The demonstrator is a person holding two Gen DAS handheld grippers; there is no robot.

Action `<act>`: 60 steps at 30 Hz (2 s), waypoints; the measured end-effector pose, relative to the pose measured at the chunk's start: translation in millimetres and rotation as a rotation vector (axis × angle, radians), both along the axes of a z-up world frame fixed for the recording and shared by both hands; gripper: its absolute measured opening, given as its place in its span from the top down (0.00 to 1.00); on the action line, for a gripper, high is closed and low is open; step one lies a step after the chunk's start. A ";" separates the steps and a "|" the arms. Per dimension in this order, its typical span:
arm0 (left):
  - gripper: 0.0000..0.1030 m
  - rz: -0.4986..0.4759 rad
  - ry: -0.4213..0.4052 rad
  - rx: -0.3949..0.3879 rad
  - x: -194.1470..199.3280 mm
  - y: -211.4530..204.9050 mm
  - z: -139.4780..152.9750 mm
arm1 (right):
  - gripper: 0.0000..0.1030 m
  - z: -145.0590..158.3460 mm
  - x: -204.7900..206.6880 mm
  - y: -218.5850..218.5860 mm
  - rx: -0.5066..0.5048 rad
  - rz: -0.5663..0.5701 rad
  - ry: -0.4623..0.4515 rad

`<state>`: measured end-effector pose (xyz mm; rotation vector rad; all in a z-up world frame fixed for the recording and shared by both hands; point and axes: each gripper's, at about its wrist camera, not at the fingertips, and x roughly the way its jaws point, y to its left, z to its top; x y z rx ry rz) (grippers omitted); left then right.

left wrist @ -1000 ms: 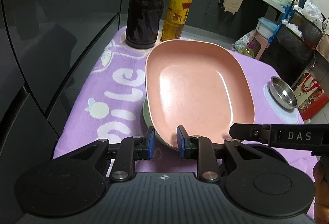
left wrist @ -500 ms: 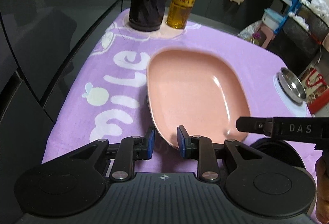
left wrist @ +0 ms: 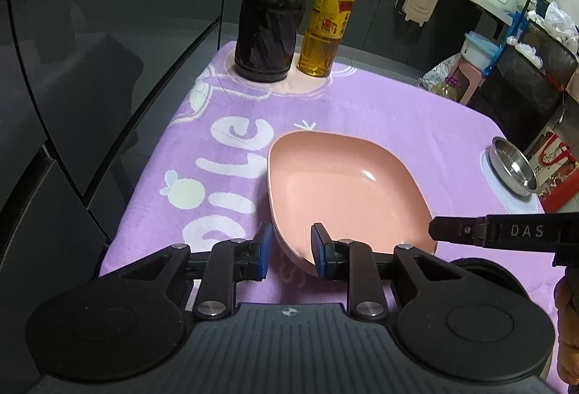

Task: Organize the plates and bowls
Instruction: 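Carry the pink dish with both grippers and lower it onto the green plate, then open both grippers and withdraw from the pink dish, then move both grippers toward the rim of the steel bowl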

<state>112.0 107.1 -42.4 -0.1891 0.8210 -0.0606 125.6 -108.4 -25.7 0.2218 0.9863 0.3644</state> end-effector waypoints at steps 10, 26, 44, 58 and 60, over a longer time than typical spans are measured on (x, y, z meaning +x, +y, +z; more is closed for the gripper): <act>0.79 -0.009 -0.054 0.010 -8.1 -7.5 16.6 | 0.74 17.9 -9.5 -22.5 0.009 -0.043 -0.056; 0.79 -0.033 -0.062 0.041 -3.9 -42.0 28.4 | 0.71 14.9 -9.4 -75.8 0.073 -0.129 -0.057; 0.78 -0.256 -0.062 0.097 31.0 -142.5 41.7 | 0.70 13.0 -6.3 -155.8 0.085 -0.324 -0.098; 0.66 -0.400 -0.084 -0.022 76.4 -196.5 42.6 | 0.63 12.2 7.9 -210.4 0.038 -0.530 -0.136; 0.66 -0.412 -0.063 -0.039 87.6 -203.3 37.8 | 0.63 9.5 12.4 -213.4 0.033 -0.541 -0.133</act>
